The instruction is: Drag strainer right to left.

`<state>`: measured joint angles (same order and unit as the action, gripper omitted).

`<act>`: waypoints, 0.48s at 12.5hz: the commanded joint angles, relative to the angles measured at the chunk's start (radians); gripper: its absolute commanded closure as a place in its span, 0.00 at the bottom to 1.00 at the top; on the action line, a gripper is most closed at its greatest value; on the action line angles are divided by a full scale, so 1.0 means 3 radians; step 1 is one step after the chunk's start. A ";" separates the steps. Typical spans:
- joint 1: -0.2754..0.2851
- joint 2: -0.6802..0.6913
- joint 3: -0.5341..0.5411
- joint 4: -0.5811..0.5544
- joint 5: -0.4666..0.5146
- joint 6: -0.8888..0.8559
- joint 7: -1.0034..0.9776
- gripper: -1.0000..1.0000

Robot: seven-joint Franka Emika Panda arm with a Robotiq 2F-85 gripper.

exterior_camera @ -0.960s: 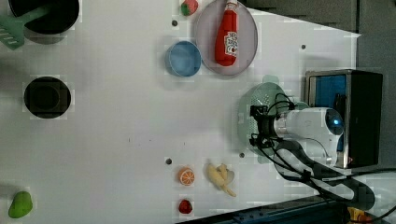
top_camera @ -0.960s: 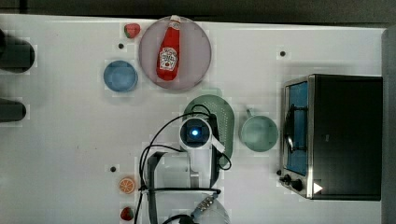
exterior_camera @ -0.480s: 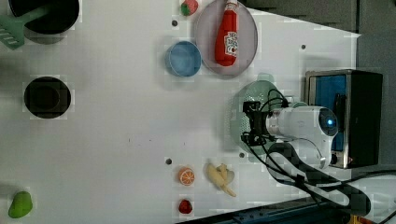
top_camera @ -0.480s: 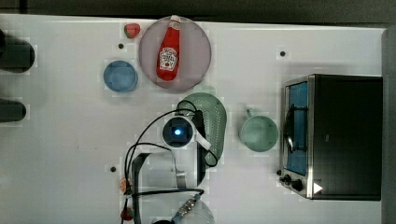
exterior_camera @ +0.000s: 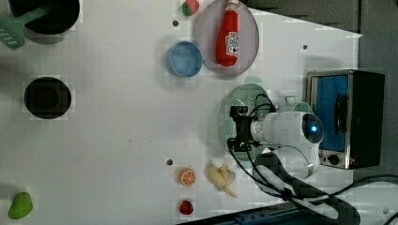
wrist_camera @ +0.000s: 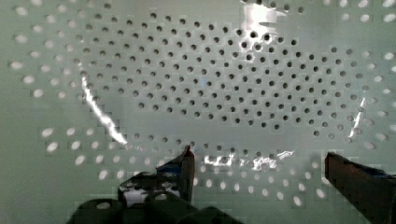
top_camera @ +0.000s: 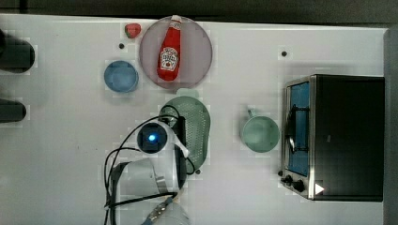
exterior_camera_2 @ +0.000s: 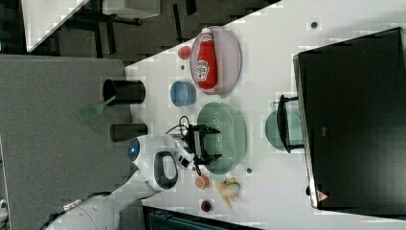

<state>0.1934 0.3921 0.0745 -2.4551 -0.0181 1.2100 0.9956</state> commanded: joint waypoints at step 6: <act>0.0582 0.0259 0.0081 0.0478 0.0168 -0.0113 0.0516 0.00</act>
<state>0.3298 0.4370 0.0933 -2.3730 0.0212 1.1992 1.0898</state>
